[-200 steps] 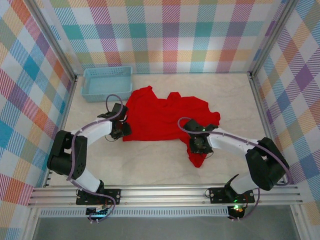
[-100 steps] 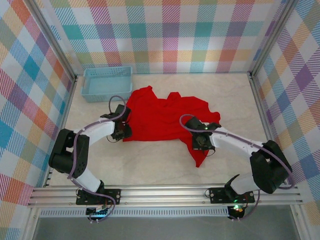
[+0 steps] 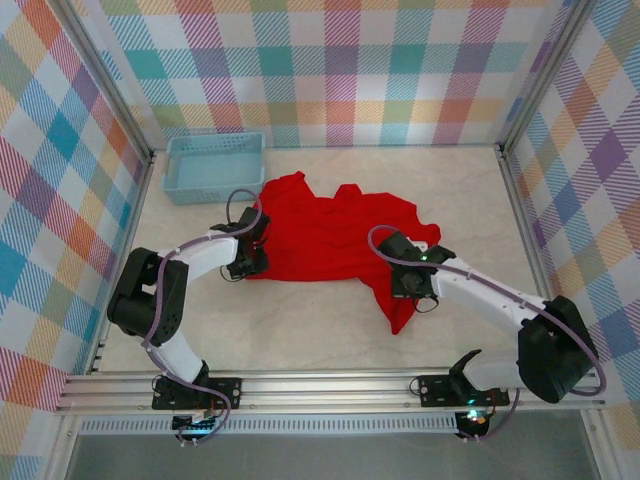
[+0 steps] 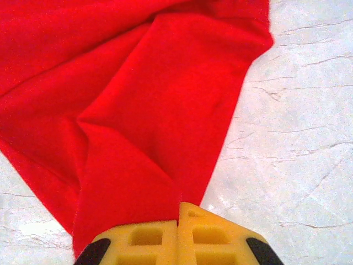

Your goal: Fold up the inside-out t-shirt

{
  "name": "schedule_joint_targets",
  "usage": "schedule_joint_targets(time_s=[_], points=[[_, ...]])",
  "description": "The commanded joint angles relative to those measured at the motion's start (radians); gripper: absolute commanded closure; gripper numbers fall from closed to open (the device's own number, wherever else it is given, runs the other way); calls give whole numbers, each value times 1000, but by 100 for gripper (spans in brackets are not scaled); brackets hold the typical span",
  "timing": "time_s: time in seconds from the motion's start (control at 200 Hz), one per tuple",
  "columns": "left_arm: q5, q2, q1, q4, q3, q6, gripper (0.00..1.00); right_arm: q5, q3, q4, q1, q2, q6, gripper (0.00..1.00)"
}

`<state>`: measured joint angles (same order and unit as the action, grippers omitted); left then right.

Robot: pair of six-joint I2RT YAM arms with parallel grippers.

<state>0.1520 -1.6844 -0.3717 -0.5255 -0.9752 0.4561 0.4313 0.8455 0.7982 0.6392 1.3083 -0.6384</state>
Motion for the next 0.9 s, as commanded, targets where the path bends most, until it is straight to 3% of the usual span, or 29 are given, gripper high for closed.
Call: schedule_joint_targets(time_s=[0.0, 0.2, 0.37, 0.63, 0.77, 0.895], points=[[44, 68, -4, -37, 5, 1, 93, 33, -5, 69, -47, -44, 12, 100], [54, 230, -1, -18, 48, 8, 100, 15, 6, 95, -167, -131, 48, 100], [22, 384, 20, 26, 105, 35, 100, 12, 56, 118, -242, -179, 101, 100], [-64, 611, 128, 73, 193, 82, 100, 27, 184, 150, -361, -200, 165, 100], [-76, 613, 139, 63, 180, 62, 100, 10, 291, 128, -404, -164, 226, 100], [-113, 507, 140, 77, 155, 66, 100, -40, 396, 89, -405, -10, 248, 100]])
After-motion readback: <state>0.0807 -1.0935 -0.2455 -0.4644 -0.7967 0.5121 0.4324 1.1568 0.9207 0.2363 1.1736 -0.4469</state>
